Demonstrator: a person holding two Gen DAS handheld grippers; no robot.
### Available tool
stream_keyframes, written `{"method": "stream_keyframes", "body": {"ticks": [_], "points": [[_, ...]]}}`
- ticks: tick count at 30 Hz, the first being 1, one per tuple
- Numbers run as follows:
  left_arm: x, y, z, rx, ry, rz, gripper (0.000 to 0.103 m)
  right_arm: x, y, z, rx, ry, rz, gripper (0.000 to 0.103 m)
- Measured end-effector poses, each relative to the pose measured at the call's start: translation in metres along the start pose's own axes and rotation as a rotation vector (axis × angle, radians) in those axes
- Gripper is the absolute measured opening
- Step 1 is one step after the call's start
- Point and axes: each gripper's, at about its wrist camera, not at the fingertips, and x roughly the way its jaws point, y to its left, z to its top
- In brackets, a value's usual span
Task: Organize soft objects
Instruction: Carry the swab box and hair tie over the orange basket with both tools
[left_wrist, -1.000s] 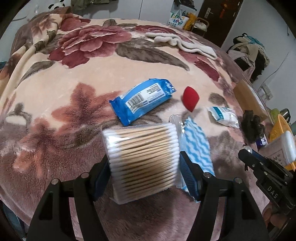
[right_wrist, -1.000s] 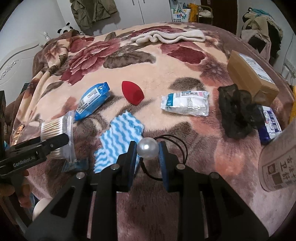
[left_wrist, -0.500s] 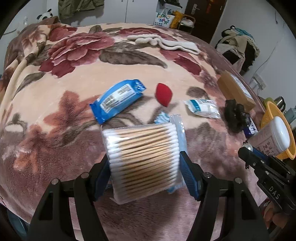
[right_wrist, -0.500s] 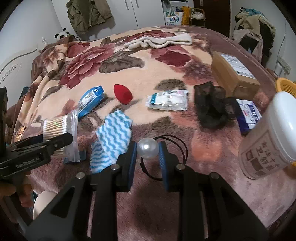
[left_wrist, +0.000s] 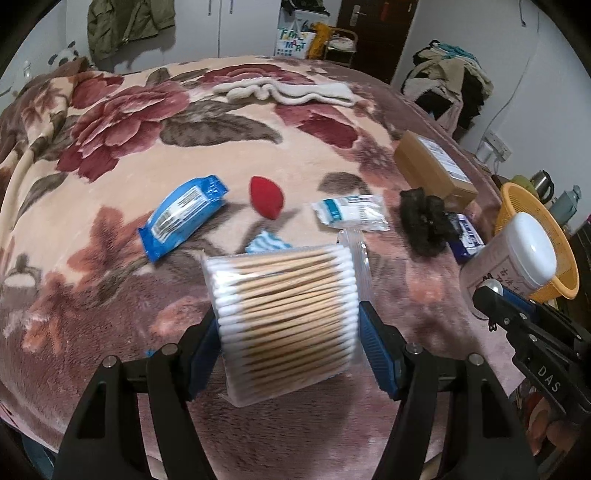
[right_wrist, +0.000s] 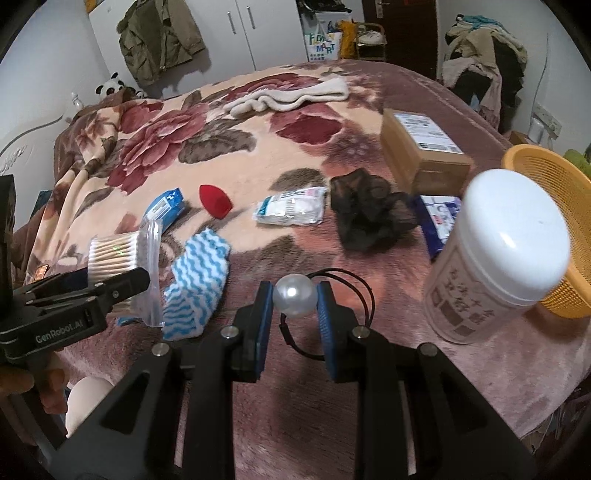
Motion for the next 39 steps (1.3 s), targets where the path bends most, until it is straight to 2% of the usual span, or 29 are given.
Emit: {"method": "stream_keyframes", "body": {"ticks": [27,39], "points": [[-0.013,-0.073,0.012,0.094,-0.016,-0.053,0.072,-0.042,-0.04,0.008,0.041,-0.064,-0.019,0.025],[-0.022,-0.103,0.021,0.135,-0.033,-0.074,0.072,-0.066,-0.06,0.023,0.054,-0.122,-0.048,0.025]]}}
